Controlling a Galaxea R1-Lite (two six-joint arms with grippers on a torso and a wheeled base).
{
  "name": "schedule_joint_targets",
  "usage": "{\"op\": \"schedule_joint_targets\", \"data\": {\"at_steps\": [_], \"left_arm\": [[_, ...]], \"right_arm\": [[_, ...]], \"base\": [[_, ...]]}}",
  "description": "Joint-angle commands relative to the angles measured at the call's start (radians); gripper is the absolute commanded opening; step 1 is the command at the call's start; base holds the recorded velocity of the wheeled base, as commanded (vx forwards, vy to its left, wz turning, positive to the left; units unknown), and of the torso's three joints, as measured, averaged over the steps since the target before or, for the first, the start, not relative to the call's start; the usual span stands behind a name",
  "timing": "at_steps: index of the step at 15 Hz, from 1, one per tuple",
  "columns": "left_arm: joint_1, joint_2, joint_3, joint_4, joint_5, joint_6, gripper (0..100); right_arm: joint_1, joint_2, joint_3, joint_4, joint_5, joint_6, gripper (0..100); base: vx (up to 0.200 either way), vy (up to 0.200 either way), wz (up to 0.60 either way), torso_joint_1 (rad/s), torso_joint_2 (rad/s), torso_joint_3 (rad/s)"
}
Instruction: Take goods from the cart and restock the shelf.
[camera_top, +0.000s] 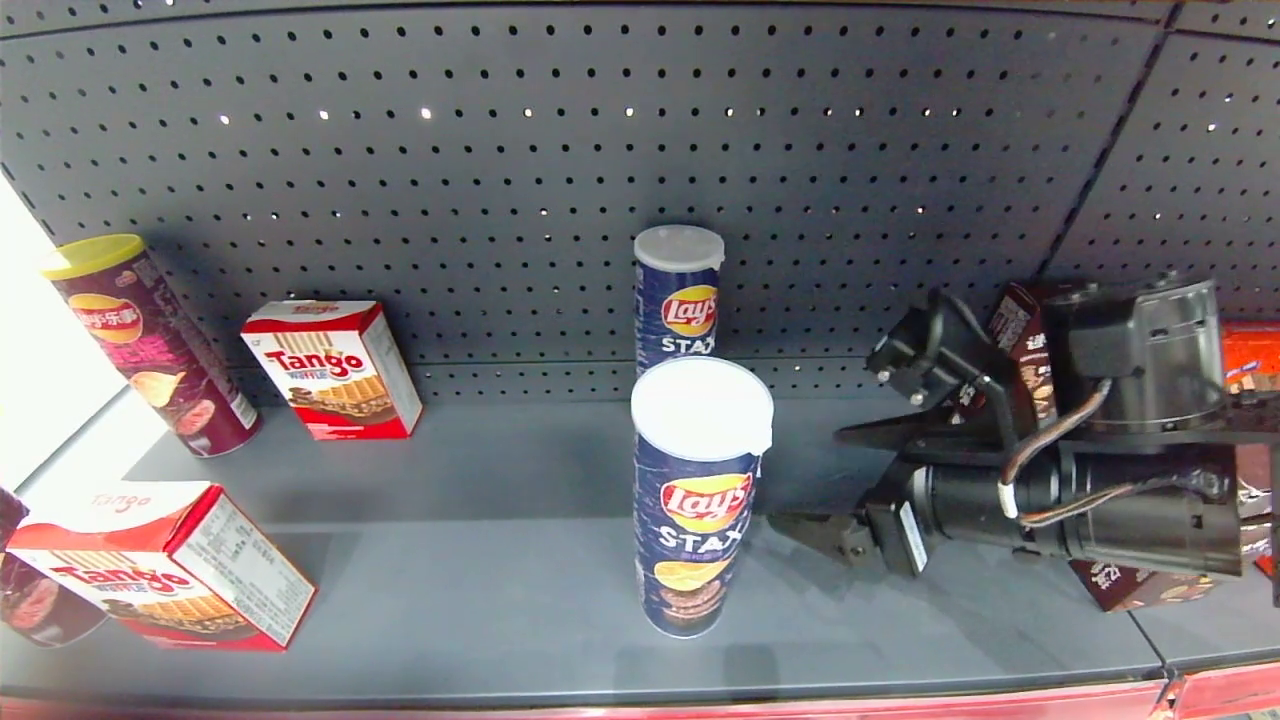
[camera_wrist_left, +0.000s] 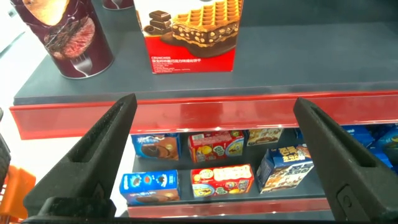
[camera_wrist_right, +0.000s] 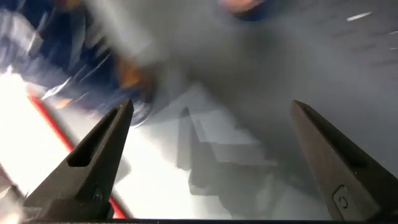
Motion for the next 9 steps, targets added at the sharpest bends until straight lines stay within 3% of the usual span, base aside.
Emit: {"op": "schedule_joint_targets", "data": {"at_steps": [1, 5, 7, 9], "left_arm": [[0.000, 0.002, 0.000, 0.000, 0.000, 0.000, 100], [0.000, 0.003, 0.000, 0.003, -0.001, 0.001, 100], [0.000, 0.002, 0.000, 0.003, -0.001, 0.001, 100], [0.000, 0.003, 0.000, 0.003, -0.001, 0.001, 100]], "right_arm": [[-0.087, -0.101, -0.013, -0.022, -0.014, 0.006, 100], [-0.263, -0.340, 0.034, -0.022, -0.029, 0.047, 100], [-0.363, -0.563, 0.163, -0.022, -0.076, 0.056, 100], [-0.374, -0.747, 0.295, -0.017, -0.141, 0.082, 100]], "base": [[0.000, 0.000, 0.00, 0.000, 0.00, 0.000], [0.000, 0.000, 0.00, 0.000, 0.00, 0.000], [0.000, 0.000, 0.00, 0.000, 0.00, 0.000], [0.000, 0.000, 0.00, 0.000, 0.00, 0.000]]}}
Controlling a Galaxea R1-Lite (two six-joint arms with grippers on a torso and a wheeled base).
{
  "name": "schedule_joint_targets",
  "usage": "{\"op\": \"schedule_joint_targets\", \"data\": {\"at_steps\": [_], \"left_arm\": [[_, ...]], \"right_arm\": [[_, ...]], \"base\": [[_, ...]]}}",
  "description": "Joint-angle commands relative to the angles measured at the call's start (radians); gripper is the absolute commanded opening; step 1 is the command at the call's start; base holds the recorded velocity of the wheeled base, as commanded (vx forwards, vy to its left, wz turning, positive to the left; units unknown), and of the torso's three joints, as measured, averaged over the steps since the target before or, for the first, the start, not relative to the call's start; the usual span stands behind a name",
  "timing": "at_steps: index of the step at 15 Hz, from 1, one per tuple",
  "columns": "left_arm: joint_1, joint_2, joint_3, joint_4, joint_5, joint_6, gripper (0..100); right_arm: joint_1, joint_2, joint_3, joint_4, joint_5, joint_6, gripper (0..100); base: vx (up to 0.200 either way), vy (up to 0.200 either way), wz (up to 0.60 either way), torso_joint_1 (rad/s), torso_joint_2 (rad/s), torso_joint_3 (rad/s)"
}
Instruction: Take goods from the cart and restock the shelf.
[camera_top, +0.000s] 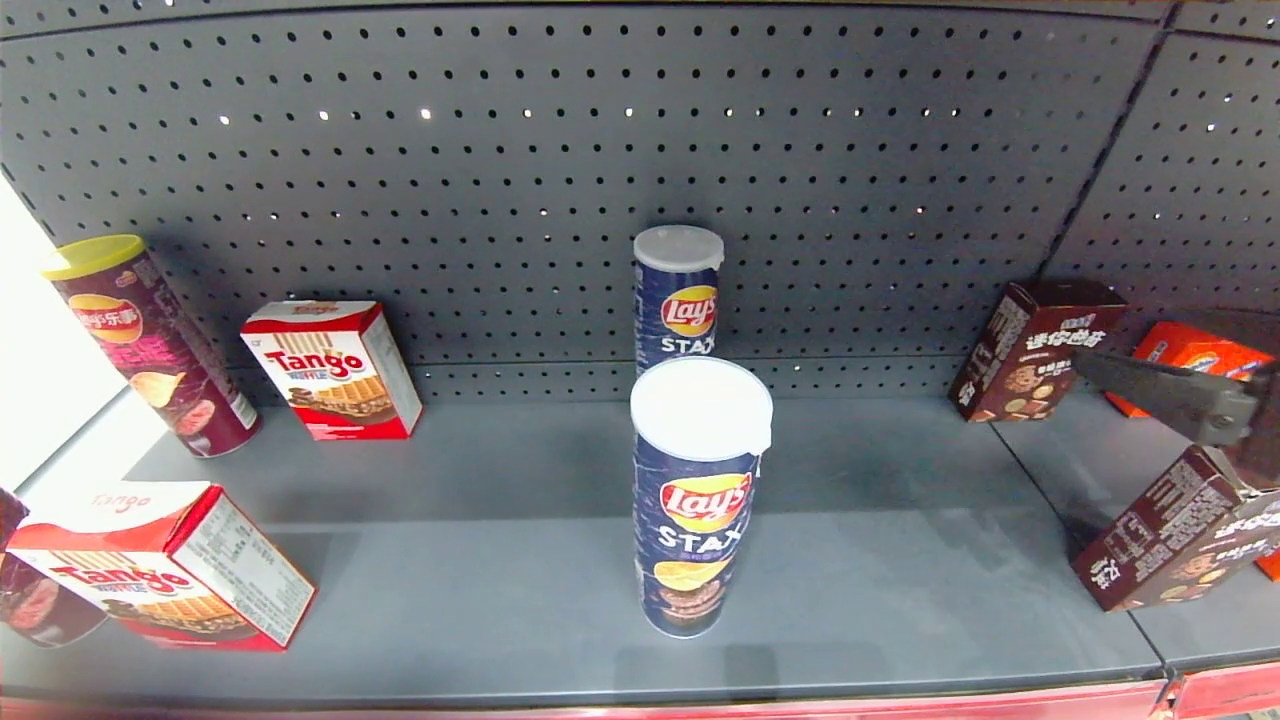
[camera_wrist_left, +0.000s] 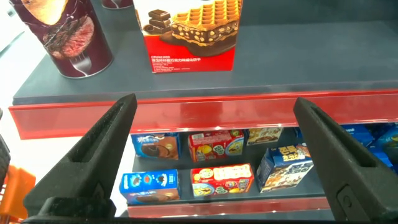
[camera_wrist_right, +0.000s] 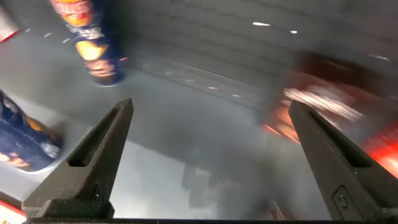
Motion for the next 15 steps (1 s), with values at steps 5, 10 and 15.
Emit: {"op": "schedule_joint_targets", "data": {"at_steps": [5, 10, 15], "left_arm": [[0.000, 0.002, 0.000, 0.000, 0.001, 0.002, 100], [0.000, 0.001, 0.000, -0.001, 0.001, 0.002, 100], [0.000, 0.001, 0.000, -0.001, 0.001, 0.002, 100]], "right_arm": [[-0.099, -0.712, 0.445, 0.069, -0.124, 0.022, 100], [-0.094, -0.963, 0.727, 0.101, -0.120, 0.111, 100], [-0.094, -0.962, 0.773, 0.181, -0.104, 0.120, 100]], "base": [[0.000, 0.000, 0.00, 0.000, 0.00, 0.000], [0.000, 0.000, 0.00, 0.000, 0.00, 0.000], [0.000, 0.000, 0.00, 0.000, 0.00, 0.000]]}}
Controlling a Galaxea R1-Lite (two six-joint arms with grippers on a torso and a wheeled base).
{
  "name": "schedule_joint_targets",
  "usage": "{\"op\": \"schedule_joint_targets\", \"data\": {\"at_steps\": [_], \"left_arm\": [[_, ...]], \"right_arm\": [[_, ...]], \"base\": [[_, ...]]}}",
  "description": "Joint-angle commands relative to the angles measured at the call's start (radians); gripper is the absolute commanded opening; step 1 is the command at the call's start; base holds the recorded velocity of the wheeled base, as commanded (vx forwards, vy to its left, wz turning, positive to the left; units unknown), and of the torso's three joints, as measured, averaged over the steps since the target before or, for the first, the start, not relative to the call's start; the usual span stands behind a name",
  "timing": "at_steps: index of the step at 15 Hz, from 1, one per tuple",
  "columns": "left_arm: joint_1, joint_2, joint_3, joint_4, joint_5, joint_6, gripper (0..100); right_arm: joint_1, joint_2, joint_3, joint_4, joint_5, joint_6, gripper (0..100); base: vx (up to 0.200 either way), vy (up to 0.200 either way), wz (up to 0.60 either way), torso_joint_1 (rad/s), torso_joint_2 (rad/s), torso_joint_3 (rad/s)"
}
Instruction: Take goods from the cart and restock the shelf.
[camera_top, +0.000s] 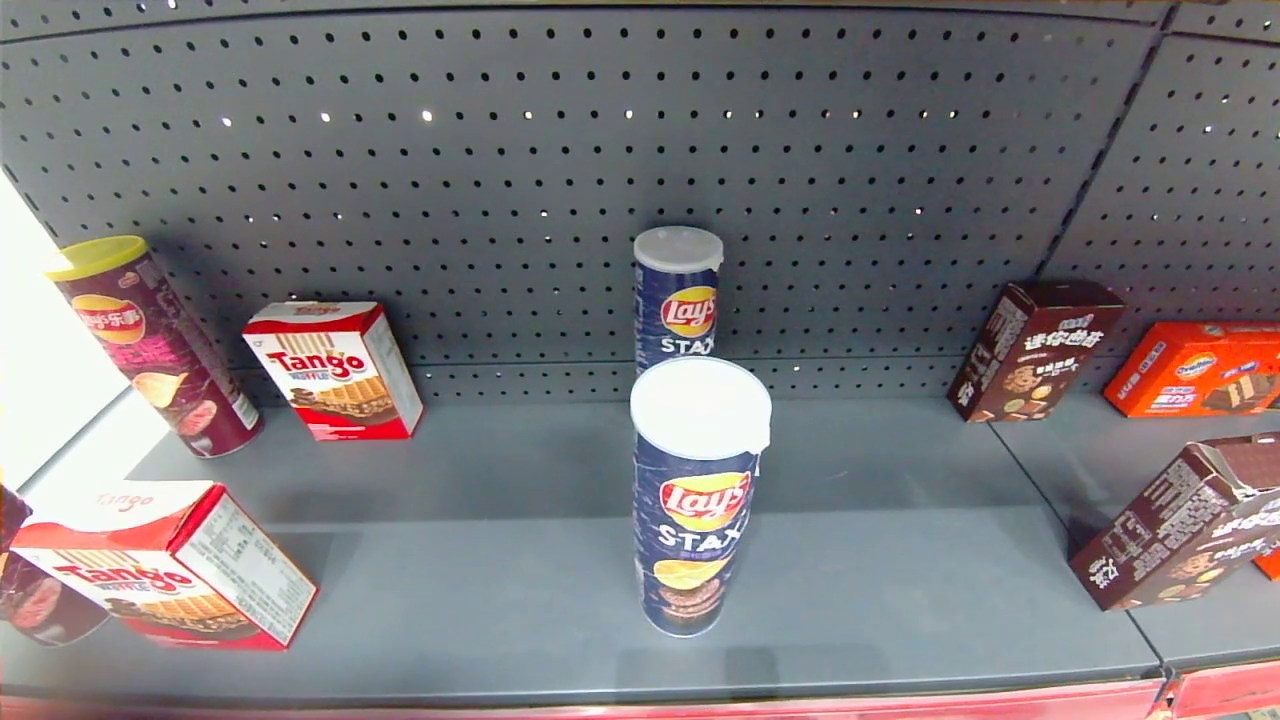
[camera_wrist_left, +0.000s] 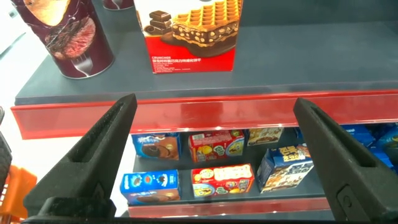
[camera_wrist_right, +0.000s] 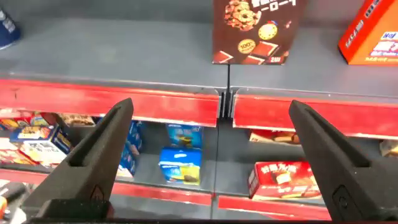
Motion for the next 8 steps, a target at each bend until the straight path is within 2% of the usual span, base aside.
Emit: {"op": "schedule_joint_targets", "data": {"at_steps": [1, 2, 3, 6, 8], "left_arm": [[0.000, 0.001, 0.000, 0.000, 0.000, 0.000, 100], [0.000, 0.002, 0.000, 0.002, -0.001, 0.000, 100], [-0.001, 0.002, 0.000, 0.002, -0.001, 0.000, 100], [0.000, 0.001, 0.000, 0.000, 0.000, 0.000, 100], [0.000, 0.001, 0.000, 0.000, 0.000, 0.000, 100]], "right_arm": [[0.002, -0.011, 0.007, -0.001, 0.077, -0.054, 100], [0.002, -0.011, 0.007, 0.005, 0.192, -0.077, 100], [0.002, -0.011, 0.007, 0.008, 0.196, -0.074, 100], [-0.001, -0.011, 0.007, 0.056, 0.046, 0.006, 100], [0.000, -0.011, 0.007, 0.056, 0.060, 0.003, 100]], "base": [[0.000, 0.000, 0.00, 0.000, 0.00, 0.000], [0.000, 0.000, 0.00, 0.000, 0.00, 0.000], [0.000, 0.000, 0.00, 0.000, 0.00, 0.000], [0.000, 0.000, 0.00, 0.000, 0.00, 0.000], [0.000, 0.000, 0.00, 0.000, 0.00, 0.000]]}}
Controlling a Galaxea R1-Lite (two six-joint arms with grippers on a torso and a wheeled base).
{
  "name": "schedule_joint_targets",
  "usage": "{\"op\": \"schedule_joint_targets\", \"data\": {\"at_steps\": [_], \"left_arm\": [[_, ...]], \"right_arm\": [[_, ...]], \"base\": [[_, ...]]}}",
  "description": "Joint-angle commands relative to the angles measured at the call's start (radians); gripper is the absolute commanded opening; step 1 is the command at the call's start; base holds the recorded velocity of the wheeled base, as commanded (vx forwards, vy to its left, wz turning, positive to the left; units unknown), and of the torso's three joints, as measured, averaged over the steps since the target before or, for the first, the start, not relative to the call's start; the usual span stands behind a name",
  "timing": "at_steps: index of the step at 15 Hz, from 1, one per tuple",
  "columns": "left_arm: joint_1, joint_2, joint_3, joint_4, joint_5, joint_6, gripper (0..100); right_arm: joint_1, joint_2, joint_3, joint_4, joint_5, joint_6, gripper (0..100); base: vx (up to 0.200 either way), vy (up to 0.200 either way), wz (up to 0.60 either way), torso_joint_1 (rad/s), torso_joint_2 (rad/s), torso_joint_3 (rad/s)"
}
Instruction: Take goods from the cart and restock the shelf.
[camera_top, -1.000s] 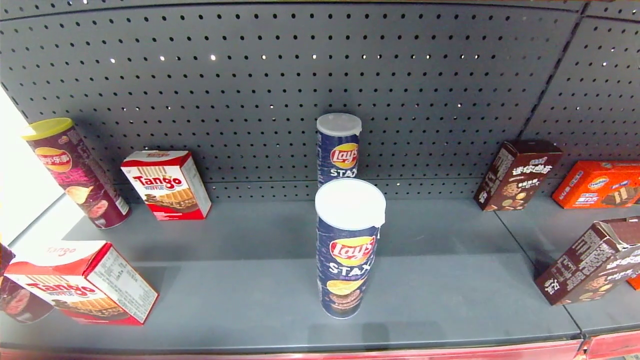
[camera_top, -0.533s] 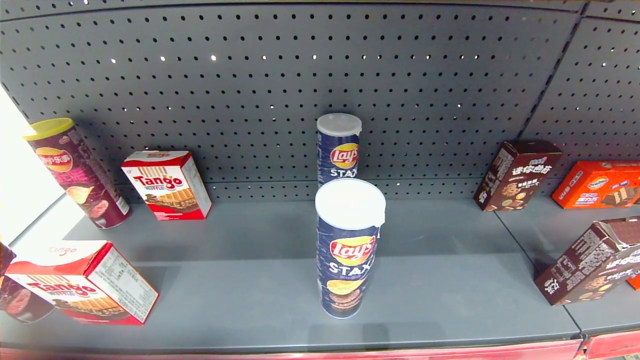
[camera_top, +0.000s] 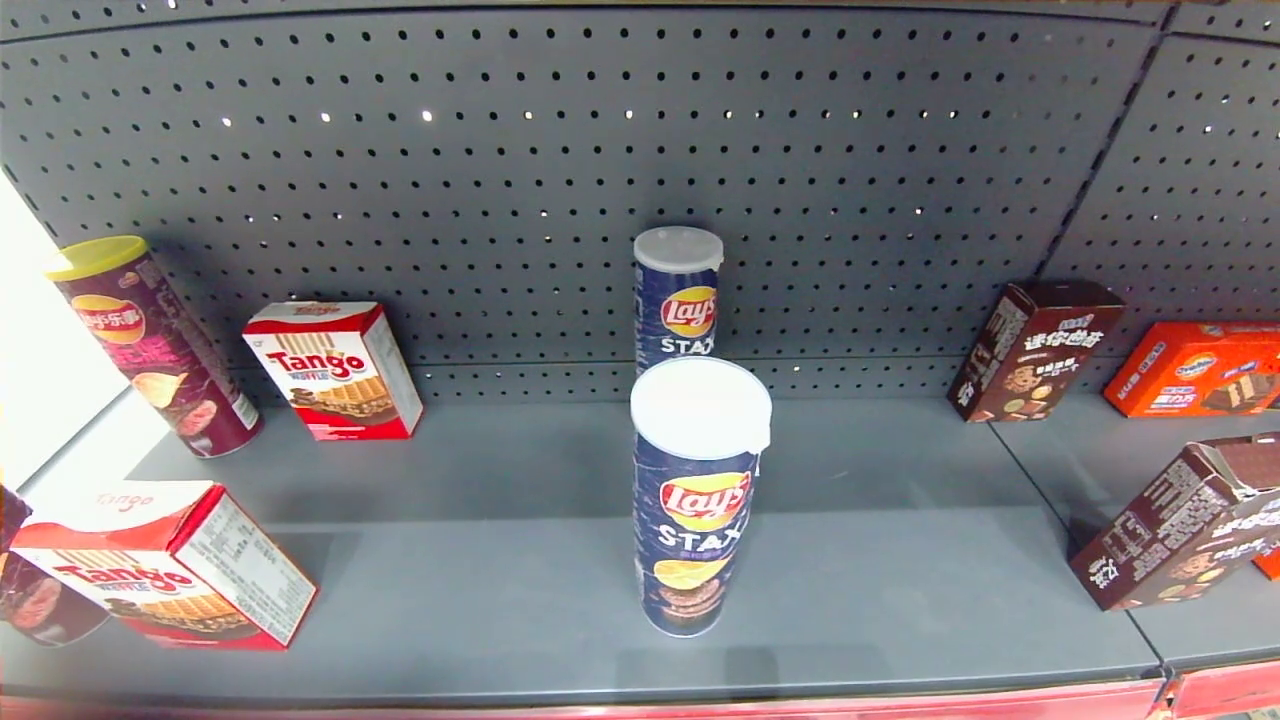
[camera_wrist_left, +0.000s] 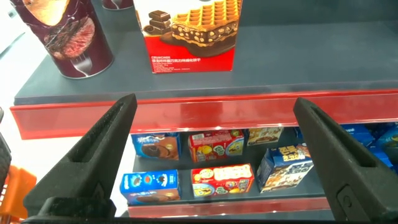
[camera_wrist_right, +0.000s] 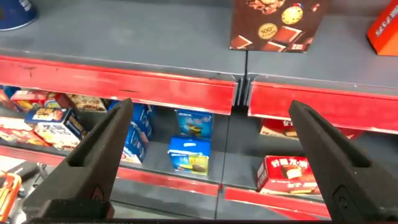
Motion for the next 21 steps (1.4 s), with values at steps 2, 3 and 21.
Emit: {"op": "schedule_joint_targets", "data": {"at_steps": [2, 3, 21], "left_arm": [[0.000, 0.001, 0.001, -0.002, 0.002, -0.002, 100], [0.000, 0.001, 0.001, -0.002, 0.003, -0.003, 100], [0.000, 0.001, 0.003, -0.005, -0.006, 0.003, 100]], "right_arm": [[0.001, 0.005, 0.001, 0.000, 0.002, 0.000, 100], [0.001, 0.005, 0.001, 0.000, 0.002, 0.000, 100], [-0.241, -0.082, -0.001, 0.000, 0.076, 0.003, 100]], "base": [[0.000, 0.000, 0.00, 0.000, 0.00, 0.000], [0.000, 0.000, 0.00, 0.000, 0.00, 0.000], [0.000, 0.000, 0.00, 0.000, 0.00, 0.000]]}}
